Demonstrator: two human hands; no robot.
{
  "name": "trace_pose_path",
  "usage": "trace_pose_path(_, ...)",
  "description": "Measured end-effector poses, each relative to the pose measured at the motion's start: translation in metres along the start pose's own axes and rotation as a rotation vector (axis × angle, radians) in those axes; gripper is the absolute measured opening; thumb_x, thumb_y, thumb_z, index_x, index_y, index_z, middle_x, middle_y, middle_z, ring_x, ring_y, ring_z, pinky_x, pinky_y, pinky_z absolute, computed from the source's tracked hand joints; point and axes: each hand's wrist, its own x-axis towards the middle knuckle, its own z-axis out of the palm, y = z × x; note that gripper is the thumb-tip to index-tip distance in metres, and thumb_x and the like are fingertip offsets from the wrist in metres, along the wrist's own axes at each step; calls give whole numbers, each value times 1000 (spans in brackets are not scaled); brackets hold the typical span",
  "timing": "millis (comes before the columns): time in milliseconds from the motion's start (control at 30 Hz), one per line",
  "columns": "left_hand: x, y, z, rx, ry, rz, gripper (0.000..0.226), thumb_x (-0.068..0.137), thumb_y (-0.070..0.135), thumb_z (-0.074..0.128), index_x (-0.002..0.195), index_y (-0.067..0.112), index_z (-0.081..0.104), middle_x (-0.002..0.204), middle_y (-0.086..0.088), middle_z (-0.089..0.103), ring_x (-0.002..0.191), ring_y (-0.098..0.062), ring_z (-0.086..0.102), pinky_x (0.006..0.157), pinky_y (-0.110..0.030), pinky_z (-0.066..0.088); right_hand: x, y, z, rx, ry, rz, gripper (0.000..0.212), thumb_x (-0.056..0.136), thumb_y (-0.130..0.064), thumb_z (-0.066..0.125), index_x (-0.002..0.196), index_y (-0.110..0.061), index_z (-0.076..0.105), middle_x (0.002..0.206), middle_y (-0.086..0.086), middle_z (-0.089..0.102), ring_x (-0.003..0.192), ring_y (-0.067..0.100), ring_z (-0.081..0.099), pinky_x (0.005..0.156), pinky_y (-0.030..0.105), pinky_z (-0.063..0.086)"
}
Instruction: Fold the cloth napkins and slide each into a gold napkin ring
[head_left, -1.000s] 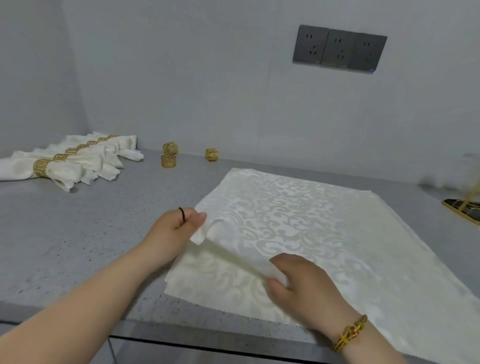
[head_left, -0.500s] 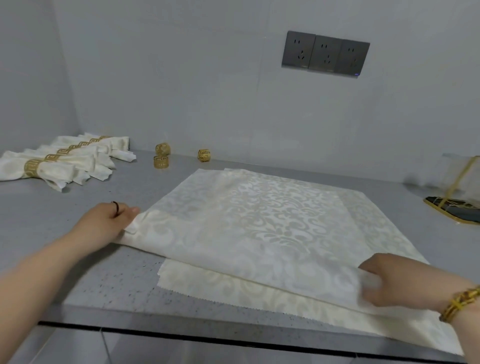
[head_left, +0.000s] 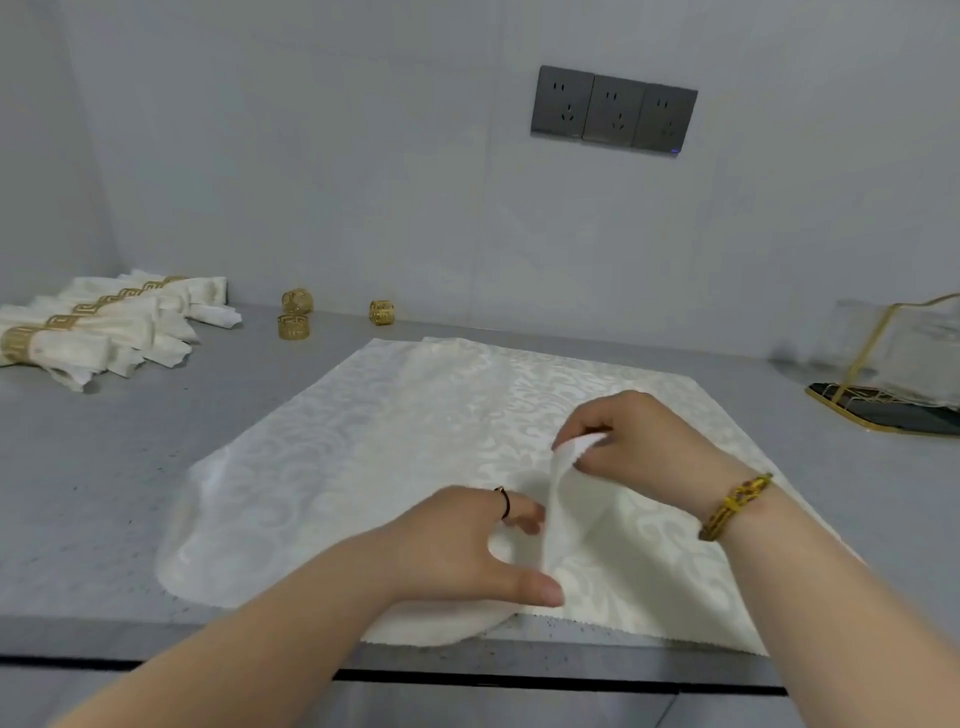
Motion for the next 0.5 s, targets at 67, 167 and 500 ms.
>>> trace_pose_path(67,-2,0,8,-157,21,-47,31,73,51,68,98,42,51,105,24,56,101,1,52,89,-17,40,8,0,10,66,98,2,25,77,-5,58,67,-28,60,71,-19,59,73,-2,56,66,12,43)
trace_pose_path(167,4,-2,17,-148,240,-111,29,84,36,58,66,23,40,66,10,43,63,-6,43,60,-16,33,20,0,24,143,161,10,13,81,-12,61,79,-24,61,77,-18,57,84,5,55,70,15,42)
trace_pose_path(500,-1,-67,-34,-194,392,-404,36,94,21,47,61,11,41,60,1,44,54,-11,41,48,-16,29,25,67,42,143,-174,316,67,84,-35,62,141,-25,27,145,-7,31,134,15,31,106,25,26)
